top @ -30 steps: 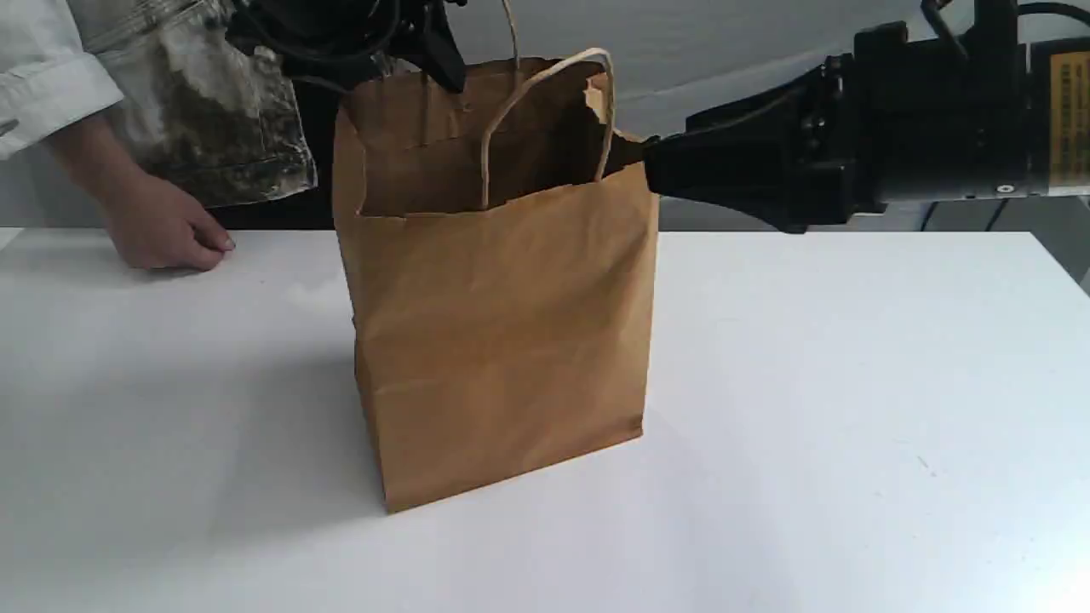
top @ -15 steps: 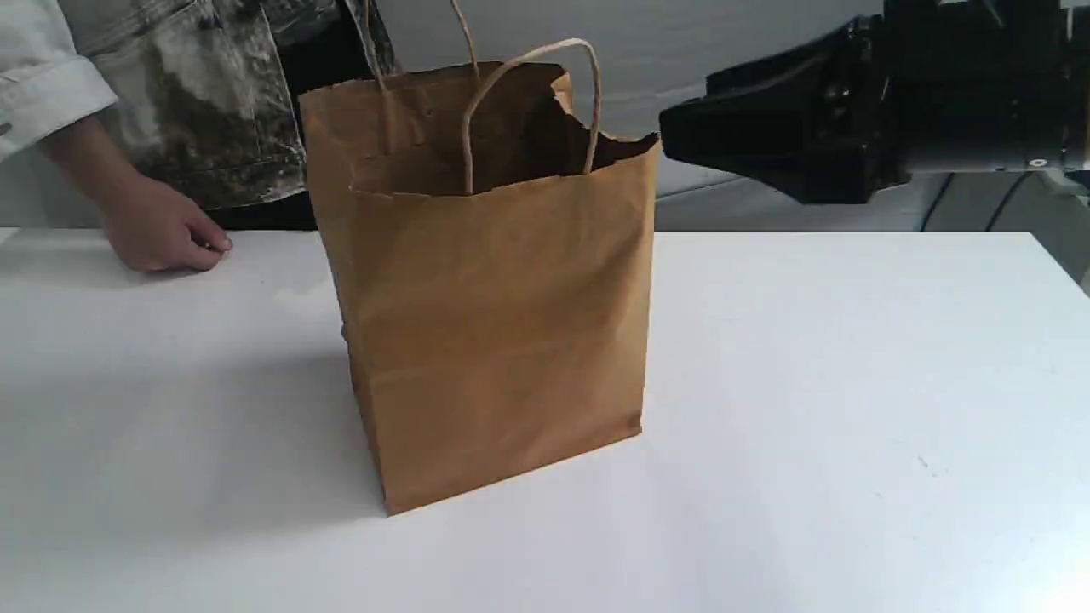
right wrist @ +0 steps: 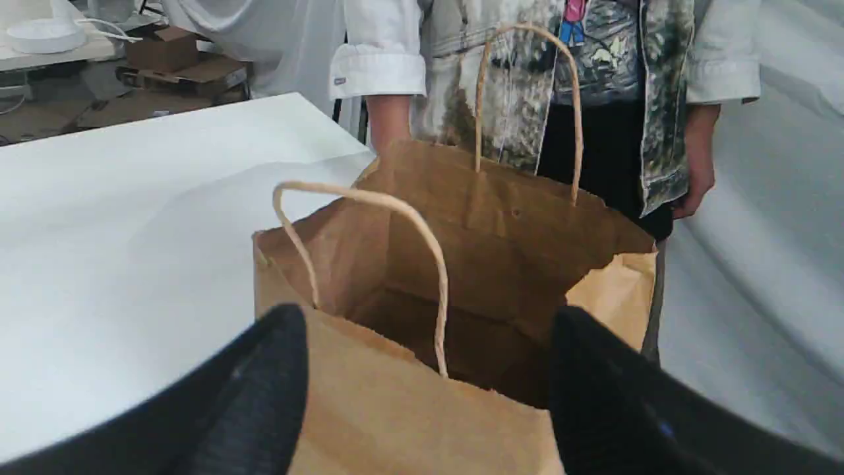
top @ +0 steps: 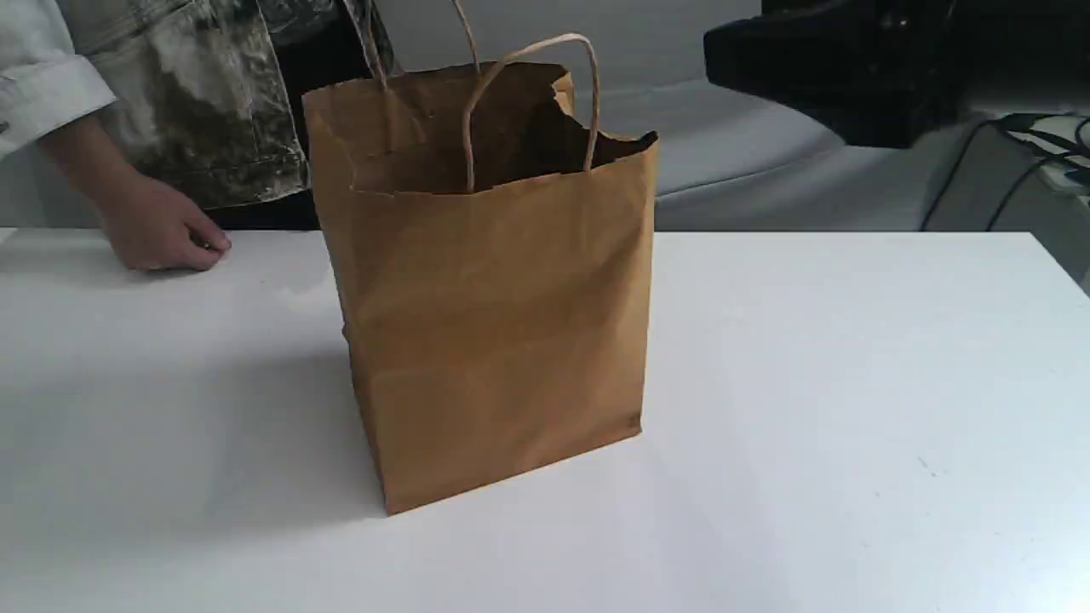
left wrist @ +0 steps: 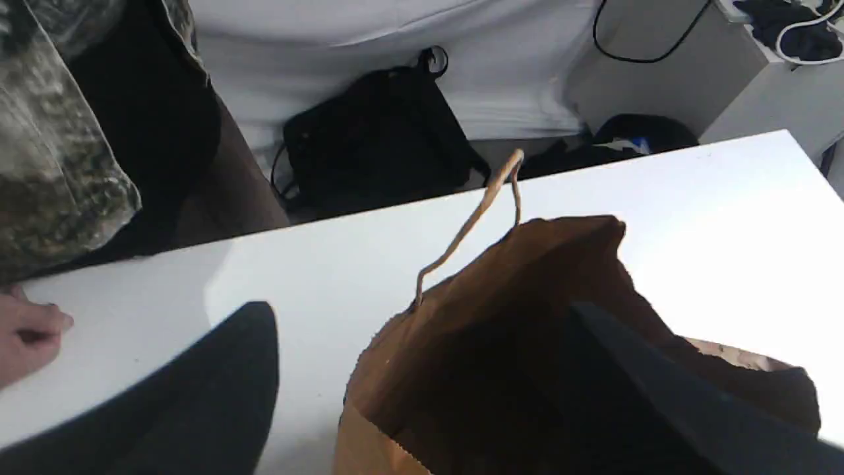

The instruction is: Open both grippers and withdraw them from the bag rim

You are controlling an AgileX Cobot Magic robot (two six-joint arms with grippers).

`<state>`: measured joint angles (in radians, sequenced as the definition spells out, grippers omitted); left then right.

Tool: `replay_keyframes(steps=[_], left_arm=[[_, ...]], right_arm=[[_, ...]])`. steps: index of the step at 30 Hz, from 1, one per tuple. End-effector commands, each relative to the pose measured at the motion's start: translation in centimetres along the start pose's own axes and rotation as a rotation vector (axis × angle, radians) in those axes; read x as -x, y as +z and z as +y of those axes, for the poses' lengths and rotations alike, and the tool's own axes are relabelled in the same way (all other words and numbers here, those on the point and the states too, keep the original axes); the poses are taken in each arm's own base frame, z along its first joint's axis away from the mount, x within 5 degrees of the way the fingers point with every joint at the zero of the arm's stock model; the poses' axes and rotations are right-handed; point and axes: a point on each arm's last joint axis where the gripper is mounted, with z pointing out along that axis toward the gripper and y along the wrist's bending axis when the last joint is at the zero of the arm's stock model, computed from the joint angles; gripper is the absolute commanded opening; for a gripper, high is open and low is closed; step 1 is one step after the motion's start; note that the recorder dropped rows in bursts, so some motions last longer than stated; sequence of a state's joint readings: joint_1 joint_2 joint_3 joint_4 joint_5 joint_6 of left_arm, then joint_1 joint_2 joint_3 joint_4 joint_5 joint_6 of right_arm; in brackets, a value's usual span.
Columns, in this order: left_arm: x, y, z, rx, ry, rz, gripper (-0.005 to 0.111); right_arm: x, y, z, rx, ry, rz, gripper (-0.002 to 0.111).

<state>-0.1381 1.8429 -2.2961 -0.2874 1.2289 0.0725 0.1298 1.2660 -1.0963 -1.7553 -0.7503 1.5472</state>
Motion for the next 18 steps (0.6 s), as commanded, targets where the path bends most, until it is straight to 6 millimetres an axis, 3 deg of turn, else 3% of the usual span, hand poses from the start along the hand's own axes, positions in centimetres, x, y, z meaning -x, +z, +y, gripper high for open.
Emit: replay_keyframes(steps=[1, 4, 8, 13, 18], left_arm=[[0.8, -3.3, -0.8, 0.013, 0.058, -0.104, 0.063], [0.9, -5.2, -1.3, 0.013, 0.068, -0.147, 0.063], [0.9, -7.8, -2.1, 0.012, 0.083, -0.192, 0.063], [0.7, -9.7, -2.6, 0.01, 0.093, -0.207, 0.063], [0.6, -10.2, -3.0, -0.023, 0.086, -0.216, 0.063]], right_arm=[[1.1, -1.3, 0.4, -0.062, -0.039, -0.039, 0.054], [2.4, -2.8, 0.5, -0.159, -0.126, -0.074, 0.051], [4.6, -6.2, 0.2, -0.458, -0.3, -0.121, 0.046], [7.1, -12.9, -0.2, -1.015, -0.624, -0.031, 0.042], [7.6, -18.2, 0.2, -1.424, -0.629, 0.081, 0.029]])
